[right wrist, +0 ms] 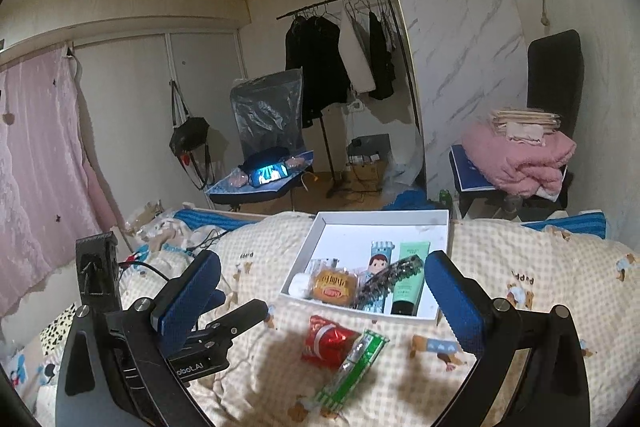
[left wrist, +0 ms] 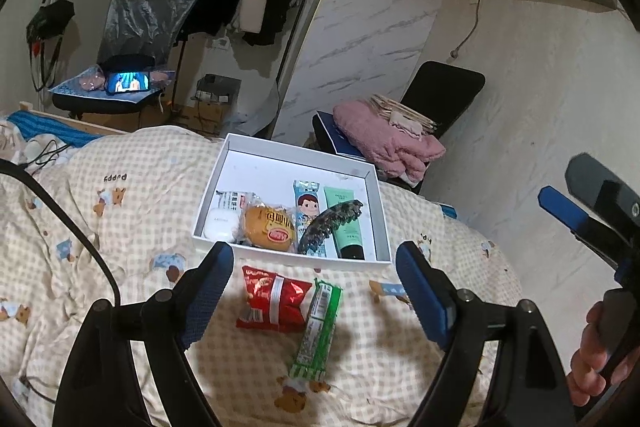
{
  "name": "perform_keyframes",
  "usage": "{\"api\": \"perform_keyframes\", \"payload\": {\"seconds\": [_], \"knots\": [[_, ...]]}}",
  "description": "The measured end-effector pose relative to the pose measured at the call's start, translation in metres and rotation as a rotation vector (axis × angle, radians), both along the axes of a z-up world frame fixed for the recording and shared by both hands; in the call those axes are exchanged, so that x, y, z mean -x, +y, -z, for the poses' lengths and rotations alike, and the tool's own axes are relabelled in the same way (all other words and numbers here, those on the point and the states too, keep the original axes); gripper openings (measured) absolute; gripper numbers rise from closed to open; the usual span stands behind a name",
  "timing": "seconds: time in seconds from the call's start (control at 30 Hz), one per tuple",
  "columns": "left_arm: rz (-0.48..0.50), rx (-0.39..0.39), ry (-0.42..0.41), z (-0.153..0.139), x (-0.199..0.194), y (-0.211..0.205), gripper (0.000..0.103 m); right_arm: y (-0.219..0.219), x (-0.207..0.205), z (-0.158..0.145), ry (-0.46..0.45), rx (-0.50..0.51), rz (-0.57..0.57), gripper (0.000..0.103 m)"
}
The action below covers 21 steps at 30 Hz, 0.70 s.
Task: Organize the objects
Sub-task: 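Withdraw both tools from the tray, then move the left tool down onto the red snack bag and close it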
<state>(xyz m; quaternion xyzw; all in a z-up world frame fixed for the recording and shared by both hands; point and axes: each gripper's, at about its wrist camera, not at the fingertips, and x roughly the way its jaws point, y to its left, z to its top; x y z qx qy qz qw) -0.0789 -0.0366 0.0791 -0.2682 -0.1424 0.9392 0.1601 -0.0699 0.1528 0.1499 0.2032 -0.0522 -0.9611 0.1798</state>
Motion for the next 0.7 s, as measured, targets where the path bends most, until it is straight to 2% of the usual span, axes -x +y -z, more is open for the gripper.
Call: {"api": "perform_keyframes", "payload": {"seconds": [0.17, 0.3, 0.43, 0.63, 0.7], "knots": [[-0.048, 0.038, -0.026, 0.013, -0.009, -0.001, 0.099, 0.010, -0.021, 0.006, 0.025, -0.081, 0.027, 0.102], [-0.025, 0.050, -0.034, 0.018, -0.008, 0.005, 0.100, 0.021, -0.016, 0.014, -0.028, -0.070, 0.069, 0.102], [-0.024, 0.069, -0.053, 0.029, -0.002, 0.010, 0.101, 0.024, -0.003, 0.027, -0.063, -0.022, 0.052, 0.102], [-0.003, 0.085, -0.100, 0.058, 0.014, 0.013, 0.101, 0.018, 0.023, 0.066, -0.161, -0.044, 0.073, 0.102], [0.006, 0.088, -0.109, 0.066, 0.019, 0.014, 0.098, 0.015, 0.031, 0.078, -0.189, -0.041, 0.060, 0.102]]}}
